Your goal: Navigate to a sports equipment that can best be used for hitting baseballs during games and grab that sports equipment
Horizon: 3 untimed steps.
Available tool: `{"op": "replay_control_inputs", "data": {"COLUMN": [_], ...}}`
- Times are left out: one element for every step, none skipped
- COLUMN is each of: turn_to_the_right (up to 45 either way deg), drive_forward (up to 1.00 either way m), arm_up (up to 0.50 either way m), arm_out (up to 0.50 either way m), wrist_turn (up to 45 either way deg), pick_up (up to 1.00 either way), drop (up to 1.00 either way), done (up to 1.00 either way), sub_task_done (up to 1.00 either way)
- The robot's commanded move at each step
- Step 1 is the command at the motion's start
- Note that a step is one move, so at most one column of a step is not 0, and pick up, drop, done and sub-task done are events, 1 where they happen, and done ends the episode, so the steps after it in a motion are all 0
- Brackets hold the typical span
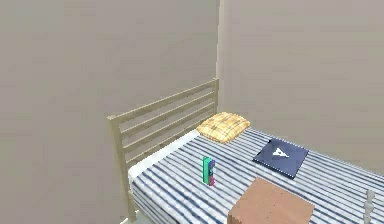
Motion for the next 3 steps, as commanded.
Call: {"op": "replay_control_inputs", "data": {"turn_to_the_right": [0.0, 0.0, 0.0], "drive_forward": [0.0, 0.0, 0.0], "arm_up": [0.0, 0.0, 0.0], "arm_out": [0.22, 0.0, 0.0], "wrist_turn": [0.0, 45.0, 45.0], "pick_up": [0.0, 0.0, 0.0], "drop": [0.0, 0.0, 0.0], "done": [0.0, 0.0, 0.0], "sub_task_done": [0.0, 0.0, 0.0]}}
